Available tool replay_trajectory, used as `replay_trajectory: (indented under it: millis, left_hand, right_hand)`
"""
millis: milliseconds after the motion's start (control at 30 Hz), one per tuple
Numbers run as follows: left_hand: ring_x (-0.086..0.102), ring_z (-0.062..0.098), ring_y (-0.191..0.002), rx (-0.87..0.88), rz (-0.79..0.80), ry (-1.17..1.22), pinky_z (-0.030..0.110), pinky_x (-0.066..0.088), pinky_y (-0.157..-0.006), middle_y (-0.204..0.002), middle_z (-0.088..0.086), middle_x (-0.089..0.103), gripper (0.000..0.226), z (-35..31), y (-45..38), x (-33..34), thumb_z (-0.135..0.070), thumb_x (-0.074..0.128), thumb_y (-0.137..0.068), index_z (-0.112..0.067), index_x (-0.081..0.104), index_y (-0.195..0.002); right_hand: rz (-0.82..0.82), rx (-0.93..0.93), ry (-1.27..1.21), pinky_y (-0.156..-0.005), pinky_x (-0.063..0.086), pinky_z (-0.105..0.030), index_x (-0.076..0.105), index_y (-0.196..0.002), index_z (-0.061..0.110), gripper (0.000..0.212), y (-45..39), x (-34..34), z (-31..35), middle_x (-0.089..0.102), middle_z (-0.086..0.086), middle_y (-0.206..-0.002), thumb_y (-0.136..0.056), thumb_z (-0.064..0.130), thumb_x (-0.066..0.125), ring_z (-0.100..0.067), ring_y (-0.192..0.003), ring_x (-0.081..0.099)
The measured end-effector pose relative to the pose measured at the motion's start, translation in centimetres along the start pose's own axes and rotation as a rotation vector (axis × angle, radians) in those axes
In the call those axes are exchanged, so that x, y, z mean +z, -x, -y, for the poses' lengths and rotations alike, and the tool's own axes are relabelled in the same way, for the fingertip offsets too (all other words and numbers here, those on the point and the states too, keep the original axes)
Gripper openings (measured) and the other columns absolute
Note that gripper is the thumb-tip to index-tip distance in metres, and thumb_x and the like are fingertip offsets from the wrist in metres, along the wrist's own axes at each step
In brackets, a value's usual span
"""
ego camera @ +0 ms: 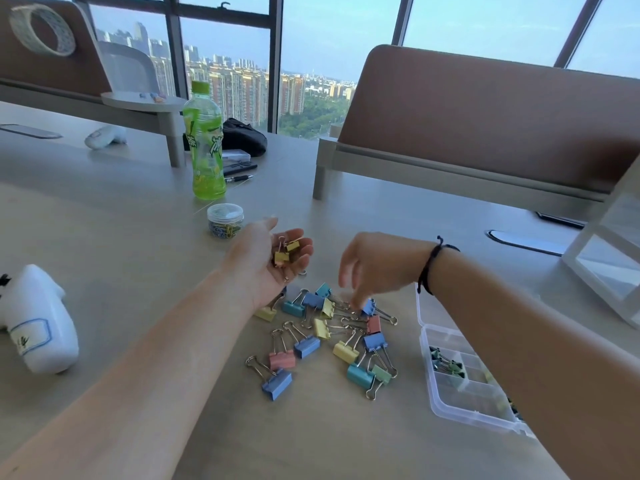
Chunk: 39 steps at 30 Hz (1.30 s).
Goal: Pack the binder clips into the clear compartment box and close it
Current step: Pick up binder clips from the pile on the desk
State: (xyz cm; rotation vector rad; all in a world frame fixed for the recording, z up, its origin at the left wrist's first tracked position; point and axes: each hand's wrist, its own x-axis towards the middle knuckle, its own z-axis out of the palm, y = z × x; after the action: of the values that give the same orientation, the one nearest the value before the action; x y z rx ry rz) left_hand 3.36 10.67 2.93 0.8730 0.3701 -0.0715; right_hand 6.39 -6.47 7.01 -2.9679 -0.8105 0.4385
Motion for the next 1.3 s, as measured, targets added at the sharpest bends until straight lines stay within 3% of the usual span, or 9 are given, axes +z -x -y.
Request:
replay_trajectory:
  millis: [67, 233, 433, 533, 667, 767, 967, 1067, 1300]
  left_hand:
    - [0.067, 0.026, -0.077, -0.028, 0.033, 0.042, 0.029, 0.060, -0.055, -0.096, 0.020, 0.067, 0.045, -0.1, 0.2, 0.1, -0.037, 0.041, -0.102, 0.002, 0.063, -0.108]
    - [0.061, 0.020, -0.059, -0.080, 0.047, 0.006, 0.023, 0.045, -0.048, -0.094, 0.018, 0.068, 0.045, -0.4, 0.5, -0.2, -0.038, 0.041, -0.100, 0.000, 0.063, -0.108]
    - [0.059, 0.022, -0.071, -0.143, 0.105, -0.123, 0.025, 0.042, -0.050, -0.094, 0.019, 0.064, 0.057, -0.3, 0.9, 0.0, -0.048, 0.039, -0.099, 0.003, 0.061, -0.115]
    - [0.058, 0.020, -0.068, -0.181, 0.178, -0.152, 0.021, 0.036, -0.047, -0.087, 0.019, 0.064, 0.055, -0.3, 1.4, 0.2, -0.048, 0.039, -0.100, 0.002, 0.060, -0.108]
    - [0.050, 0.013, -0.056, -0.215, 0.172, -0.133, 0.016, 0.029, -0.034, -0.080, 0.015, 0.063, 0.046, -0.5, 1.1, 0.0, -0.042, 0.043, -0.100, 0.001, 0.058, -0.103]
    - [0.043, 0.009, -0.047, -0.208, 0.152, -0.093, 0.014, 0.022, -0.030, -0.071, 0.011, 0.061, 0.039, -0.4, 0.6, -0.3, -0.037, 0.045, -0.100, -0.002, 0.063, -0.097]
    - [0.038, 0.005, -0.041, -0.158, 0.185, -0.108, 0.013, 0.020, -0.029, -0.068, 0.006, 0.061, 0.030, -0.2, 0.4, -0.2, -0.025, 0.044, -0.102, -0.004, 0.065, -0.094]
    - [0.036, 0.004, -0.042, -0.160, 0.201, -0.145, 0.012, 0.020, -0.030, -0.069, 0.005, 0.061, 0.027, 0.0, 0.5, -0.2, -0.023, 0.047, -0.101, -0.004, 0.066, -0.097]
    - [0.041, 0.005, -0.053, -0.195, 0.295, -0.224, 0.012, 0.021, -0.034, -0.078, 0.010, 0.061, 0.028, 0.3, 0.9, -0.2, -0.018, 0.044, -0.100, 0.000, 0.062, -0.111]
  right_hand:
    - [0.011, 0.005, -0.008, -0.078, 0.059, -0.033, 0.072, -0.092, 0.028, 0.026, 0.0, 0.3, 0.0, 0.075, 0.003, -0.089, -0.070, 0.025, 0.084, -0.015, -0.083, 0.071]
    - [-0.120, -0.022, -0.020, -0.078, 0.057, -0.030, 0.072, -0.090, 0.025, 0.017, 0.2, 0.0, -0.2, 0.070, 0.007, -0.089, -0.074, 0.023, 0.079, -0.010, -0.082, 0.066]
    - [-0.399, -0.179, -0.609, -0.064, 0.057, -0.025, 0.068, -0.088, 0.016, 0.022, 0.5, -1.9, 1.8, 0.071, 0.001, -0.079, -0.074, 0.021, 0.084, -0.011, -0.062, 0.065]
    - [-0.416, -0.246, -0.582, -0.069, 0.059, -0.028, 0.068, -0.096, 0.017, 0.025, 0.5, -1.6, 3.0, 0.073, 0.003, -0.085, -0.077, 0.025, 0.082, -0.017, -0.072, 0.072]
    - [-0.472, -0.207, -0.504, -0.068, 0.054, -0.023, 0.070, -0.095, 0.022, 0.024, 1.3, -1.7, 1.9, 0.070, 0.007, -0.086, -0.078, 0.033, 0.081, -0.006, -0.069, 0.065]
    - [-0.293, -0.180, -0.397, -0.066, 0.053, -0.019, 0.071, -0.090, 0.023, 0.020, 2.8, -1.3, 0.5, 0.070, 0.008, -0.079, -0.076, 0.032, 0.082, -0.002, -0.064, 0.062]
    - [0.051, -0.170, -0.158, -0.077, 0.058, -0.032, 0.071, -0.090, 0.031, 0.021, 7.1, 0.3, -0.5, 0.072, 0.015, -0.079, -0.073, 0.027, 0.082, -0.007, -0.072, 0.069]
    - [0.156, -0.187, -0.107, -0.072, 0.056, -0.023, 0.072, -0.094, 0.032, 0.028, 8.6, 1.1, -0.1, 0.071, 0.016, -0.080, -0.069, 0.029, 0.085, -0.004, -0.073, 0.067]
    - [0.082, -0.184, -0.034, -0.059, 0.042, -0.007, 0.073, -0.097, 0.026, 0.030, 8.8, 2.6, 0.1, 0.071, 0.011, -0.083, -0.070, 0.030, 0.085, 0.000, -0.069, 0.059]
